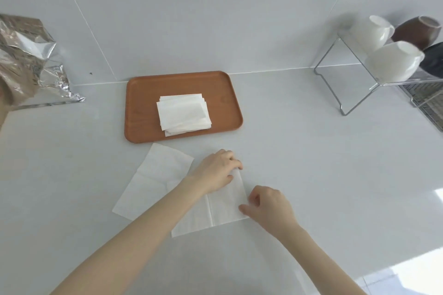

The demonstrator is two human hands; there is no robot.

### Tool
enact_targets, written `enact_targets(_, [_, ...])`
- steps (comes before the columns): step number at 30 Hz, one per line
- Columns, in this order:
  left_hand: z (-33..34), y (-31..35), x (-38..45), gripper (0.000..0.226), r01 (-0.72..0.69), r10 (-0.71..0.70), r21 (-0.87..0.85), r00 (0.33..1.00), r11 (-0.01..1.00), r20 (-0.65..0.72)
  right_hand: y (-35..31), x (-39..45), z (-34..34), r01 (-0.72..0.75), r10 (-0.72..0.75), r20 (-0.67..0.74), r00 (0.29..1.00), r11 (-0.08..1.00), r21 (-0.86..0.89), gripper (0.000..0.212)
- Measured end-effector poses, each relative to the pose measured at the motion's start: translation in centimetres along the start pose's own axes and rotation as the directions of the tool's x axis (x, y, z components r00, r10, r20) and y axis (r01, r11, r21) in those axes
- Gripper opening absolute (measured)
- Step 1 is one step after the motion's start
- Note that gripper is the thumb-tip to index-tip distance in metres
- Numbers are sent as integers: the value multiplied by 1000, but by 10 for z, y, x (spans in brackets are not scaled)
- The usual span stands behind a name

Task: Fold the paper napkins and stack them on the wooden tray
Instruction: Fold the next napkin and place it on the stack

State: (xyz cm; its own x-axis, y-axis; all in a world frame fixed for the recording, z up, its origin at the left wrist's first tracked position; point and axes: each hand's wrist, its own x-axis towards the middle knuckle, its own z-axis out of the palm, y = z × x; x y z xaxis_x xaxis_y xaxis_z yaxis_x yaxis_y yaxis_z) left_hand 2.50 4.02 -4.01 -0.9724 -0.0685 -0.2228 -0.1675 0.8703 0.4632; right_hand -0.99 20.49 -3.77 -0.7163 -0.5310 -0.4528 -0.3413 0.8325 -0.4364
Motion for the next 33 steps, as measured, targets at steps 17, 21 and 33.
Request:
enact_targets(17, [-12, -11, -36, 11, 135, -192, -446, 978, 885, -84, -7, 1, -21, 160, -184, 89, 979, 961, 226, 14])
enact_targets(21, [-35, -20, -43, 18, 150, -220, -468, 970, 871, -99, -14, 18, -43, 211, -249, 78, 965, 922, 324, 17])
enact_targets(33, [-39, -36, -57, 9, 95, -241, -466, 934, 880, -264, -29, 24, -54, 429, -406, -138, 903, 850, 305, 22])
